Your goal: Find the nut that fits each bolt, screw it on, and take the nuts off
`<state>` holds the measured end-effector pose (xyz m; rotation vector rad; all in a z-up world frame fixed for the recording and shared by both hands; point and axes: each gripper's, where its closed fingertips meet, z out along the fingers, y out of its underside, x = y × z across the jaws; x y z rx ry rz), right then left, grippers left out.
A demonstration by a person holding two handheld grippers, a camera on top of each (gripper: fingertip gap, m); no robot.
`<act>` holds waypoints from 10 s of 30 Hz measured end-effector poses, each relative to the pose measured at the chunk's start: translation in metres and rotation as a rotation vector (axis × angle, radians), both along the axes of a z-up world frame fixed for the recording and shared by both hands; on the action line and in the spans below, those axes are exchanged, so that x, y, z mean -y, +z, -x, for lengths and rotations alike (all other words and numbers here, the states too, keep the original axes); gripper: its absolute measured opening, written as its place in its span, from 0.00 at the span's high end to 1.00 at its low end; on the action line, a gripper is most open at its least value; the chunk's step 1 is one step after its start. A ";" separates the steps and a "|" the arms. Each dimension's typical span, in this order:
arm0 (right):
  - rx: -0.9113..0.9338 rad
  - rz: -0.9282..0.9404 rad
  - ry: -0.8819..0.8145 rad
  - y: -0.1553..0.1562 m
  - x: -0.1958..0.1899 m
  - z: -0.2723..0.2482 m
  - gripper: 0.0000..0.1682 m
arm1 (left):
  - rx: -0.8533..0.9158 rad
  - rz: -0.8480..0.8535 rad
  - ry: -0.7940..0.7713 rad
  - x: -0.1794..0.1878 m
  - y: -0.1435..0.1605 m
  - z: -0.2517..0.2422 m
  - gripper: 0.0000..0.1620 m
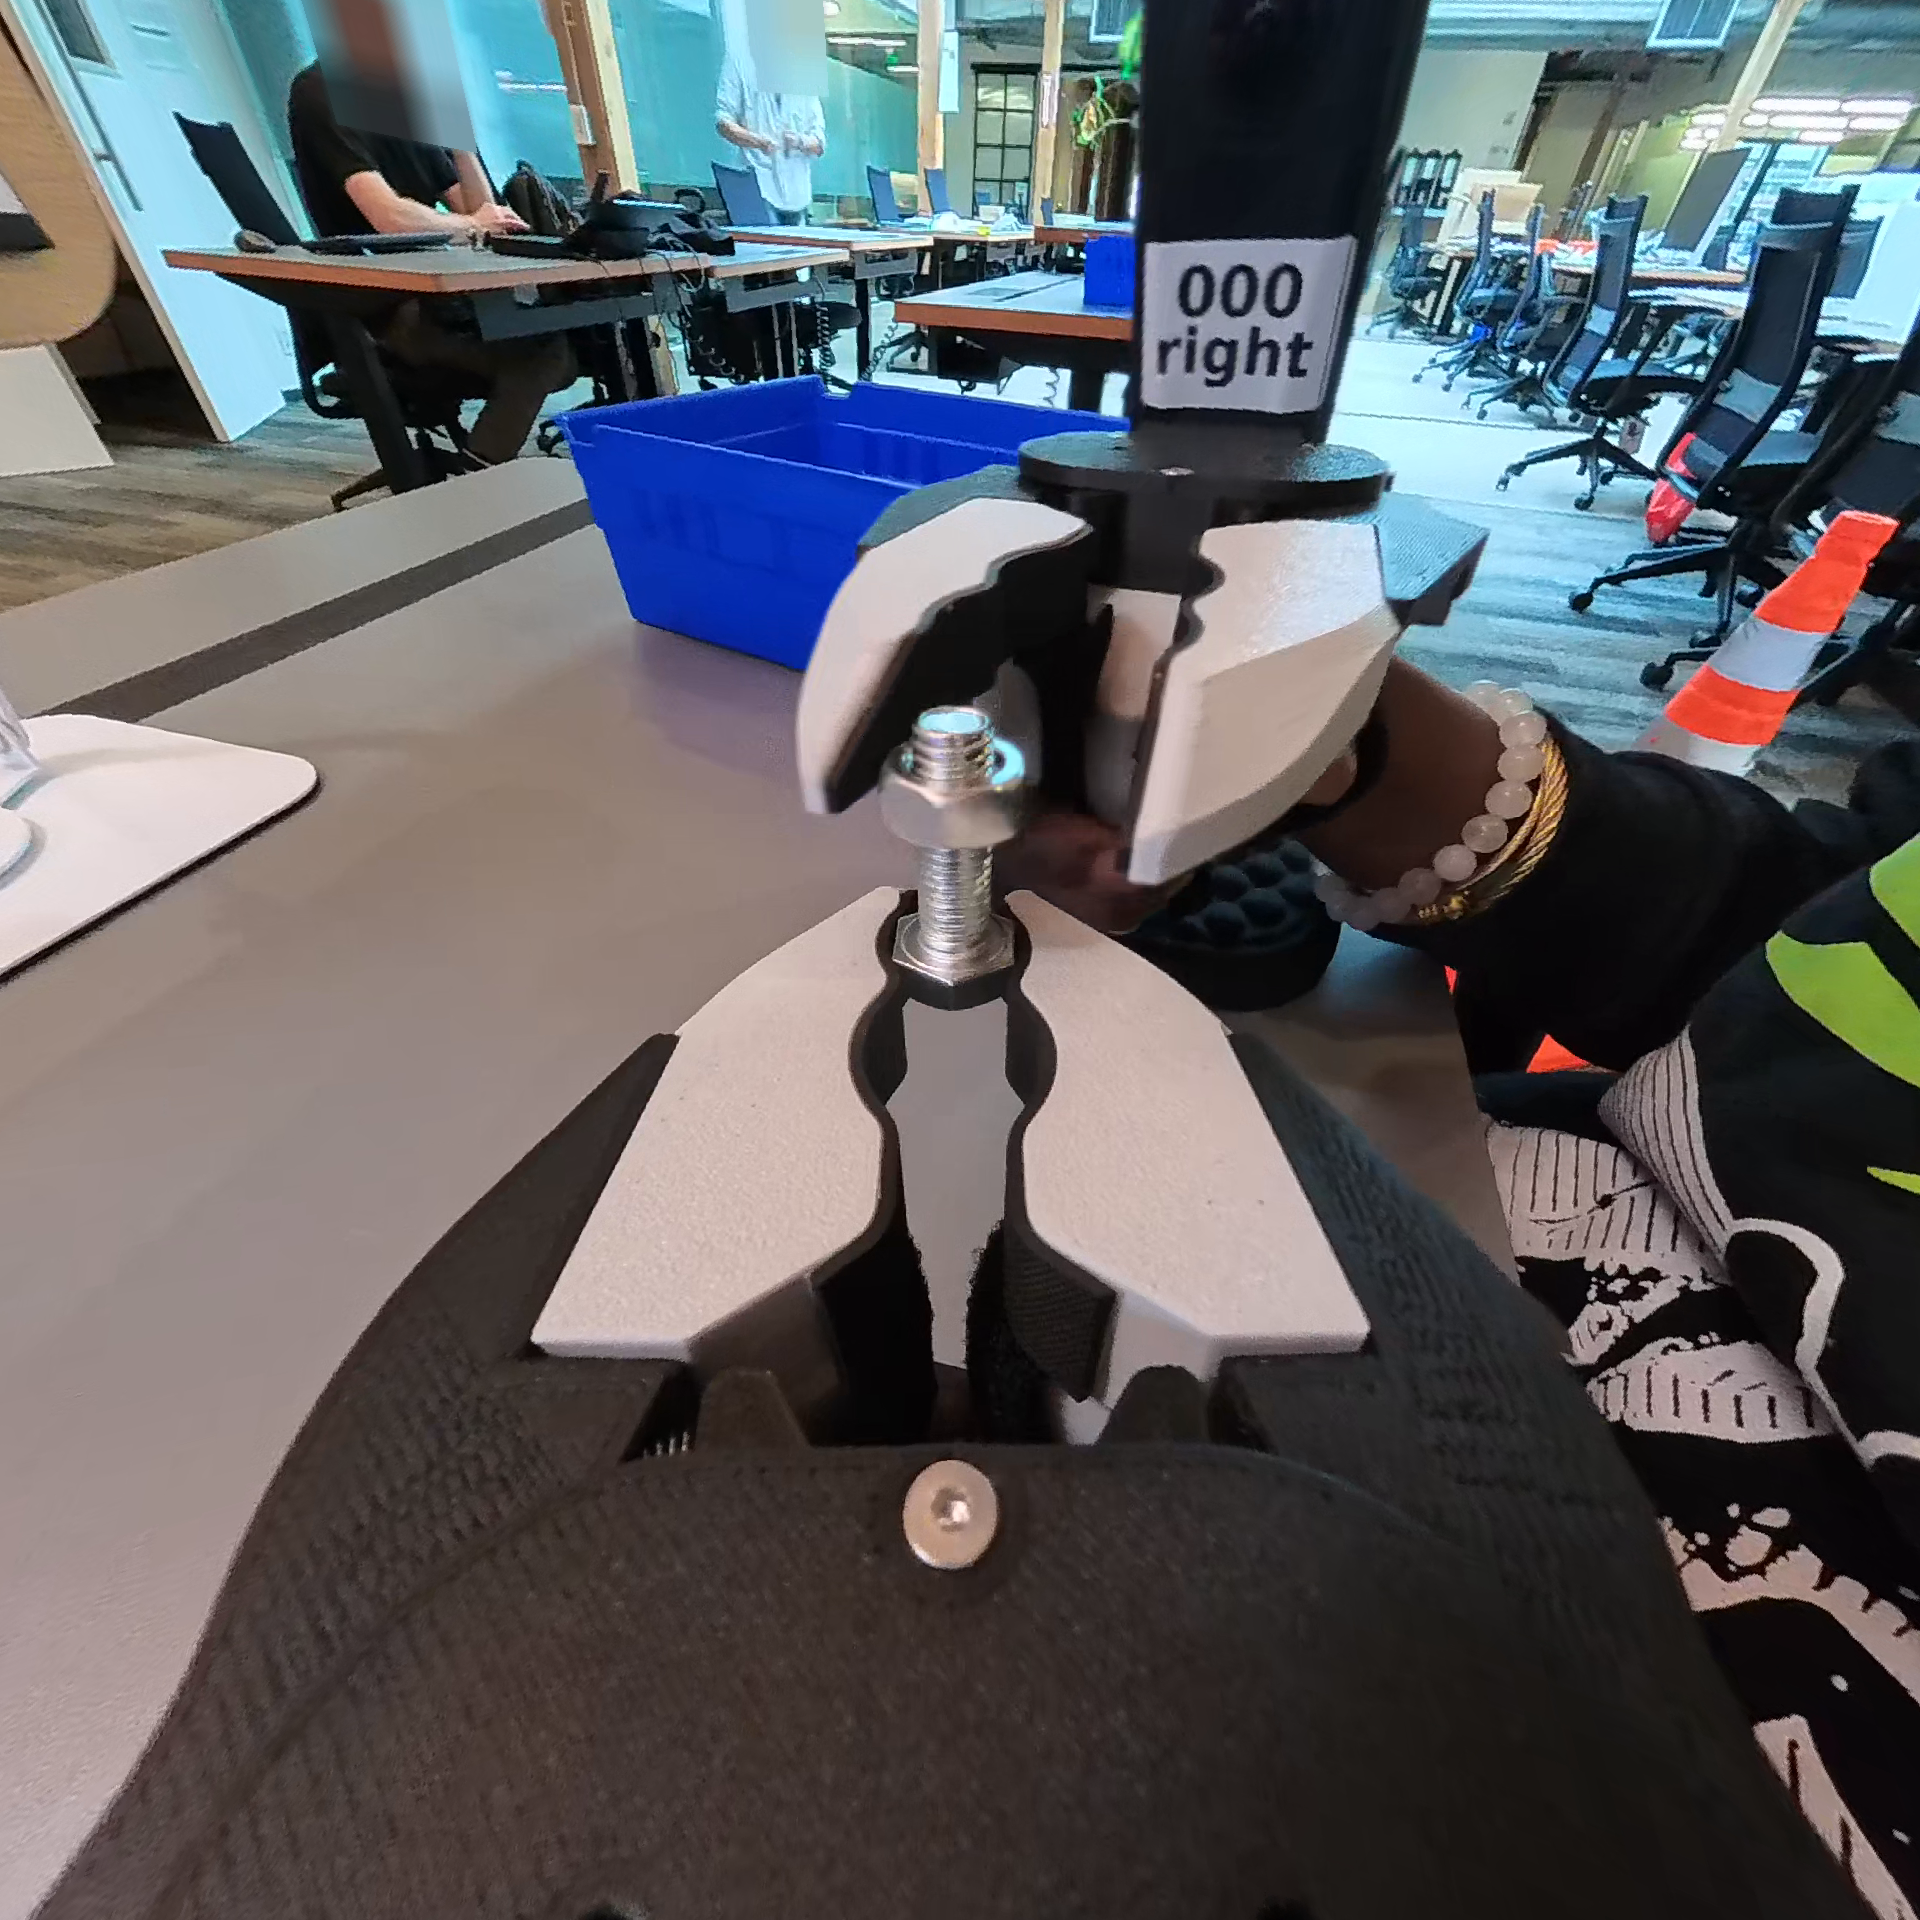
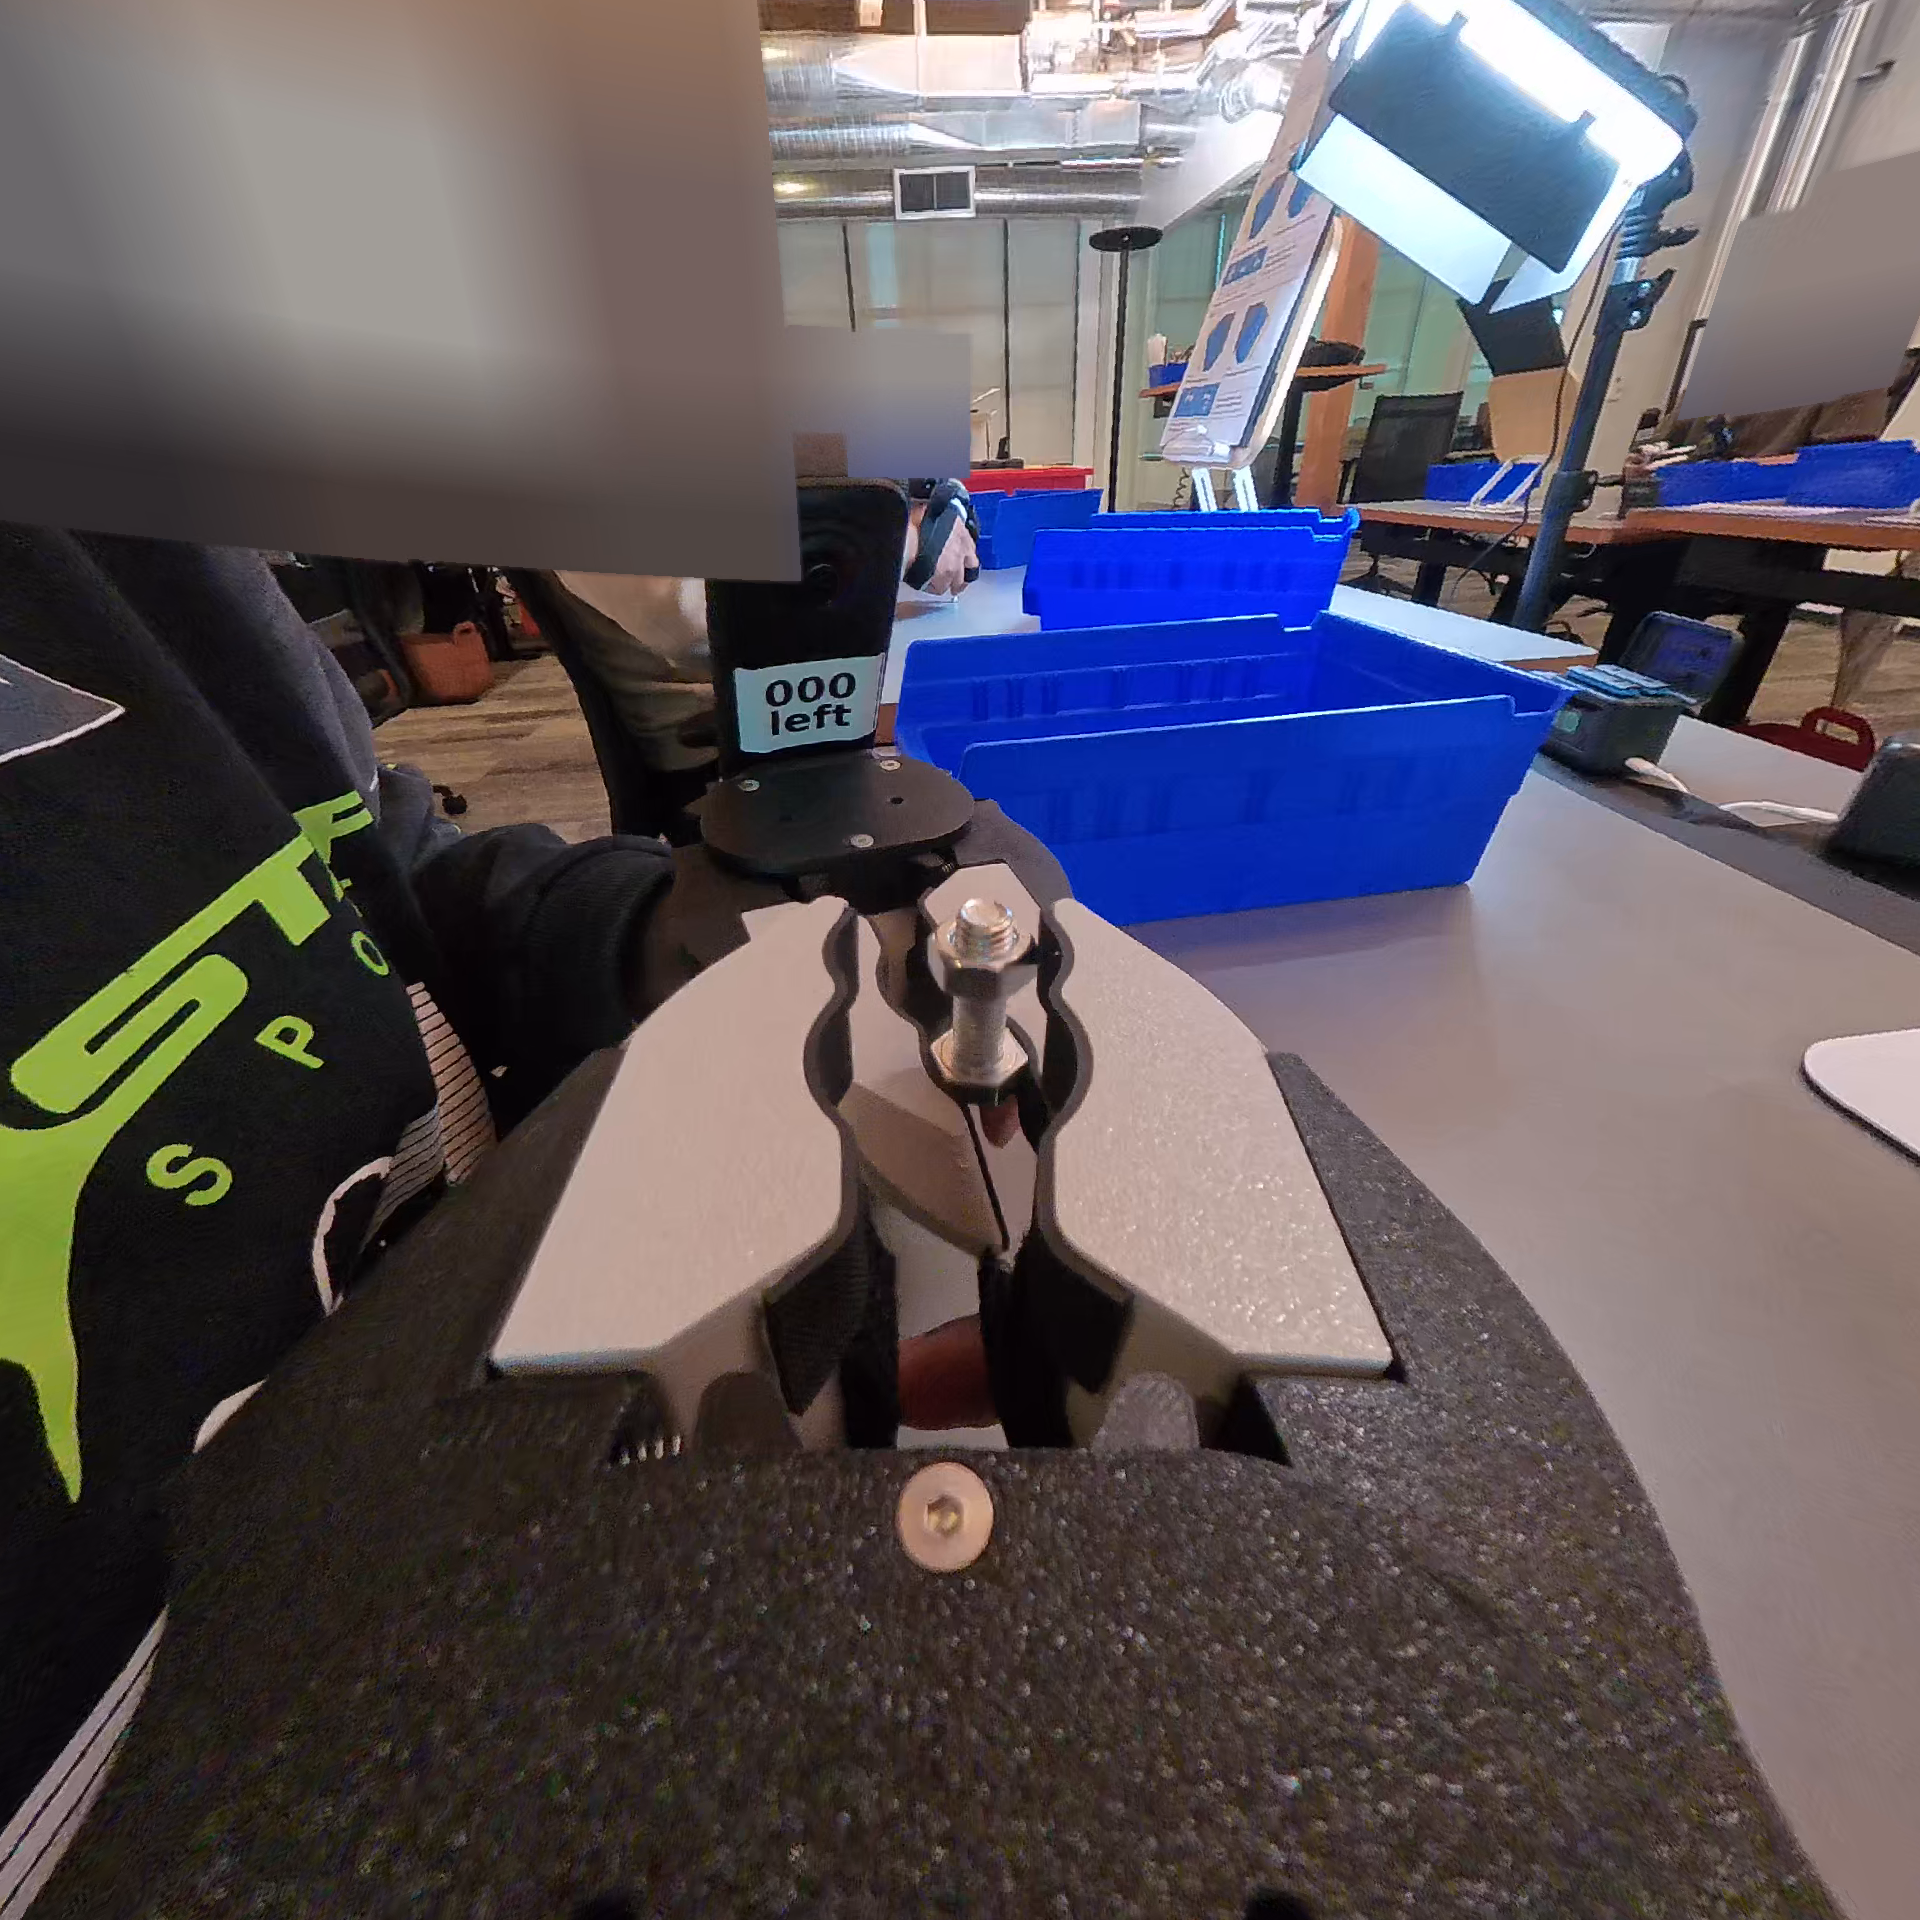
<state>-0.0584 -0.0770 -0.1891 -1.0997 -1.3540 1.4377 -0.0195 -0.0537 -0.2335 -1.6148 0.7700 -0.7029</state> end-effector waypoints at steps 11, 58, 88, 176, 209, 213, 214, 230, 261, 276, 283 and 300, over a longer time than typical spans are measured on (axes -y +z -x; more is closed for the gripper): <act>-0.021 0.020 -0.043 0.003 -0.012 -0.016 0.85 | 0.002 0.003 0.008 -0.001 0.000 0.001 0.91; 0.244 -0.119 -0.553 0.038 -0.117 -0.089 0.94 | 0.041 -0.009 0.075 -0.010 0.005 0.009 0.70; 0.618 0.166 -1.229 -0.096 -0.382 -0.267 0.94 | 0.062 -0.021 0.087 -0.009 0.008 0.012 0.70; 0.144 0.082 -0.637 -0.043 -0.097 -0.108 0.78 | -0.706 0.609 0.841 -0.017 -0.032 0.398 0.96; 0.117 0.087 -0.059 0.007 -0.027 0.017 0.94 | -0.985 -0.889 0.077 0.005 0.024 0.054 0.95; 0.156 0.060 -0.152 -0.003 -0.033 0.010 0.94 | -0.713 -0.658 0.246 0.000 0.046 0.077 0.88; 0.192 0.048 -0.173 -0.012 -0.033 0.008 0.94 | -0.614 -0.588 0.303 -0.001 0.056 0.088 0.87; 0.552 -0.094 -0.281 -0.096 -0.024 0.010 0.94 | -0.101 -0.107 0.592 0.014 0.091 0.191 0.83; 0.374 0.044 -0.443 -0.064 -0.060 -0.080 0.77 | -0.763 1.153 0.721 0.085 -0.080 0.390 0.75; 0.302 0.079 -0.482 -0.056 -0.070 -0.090 0.80 | -0.736 1.239 0.654 0.093 -0.091 0.386 0.88; 0.323 0.064 -0.483 -0.059 -0.068 -0.089 0.81 | -0.713 1.135 0.611 0.085 -0.090 0.379 0.88; 0.116 -0.168 -0.301 -0.024 -0.031 -0.067 0.80 | 0.305 0.271 0.100 0.028 0.097 0.144 0.89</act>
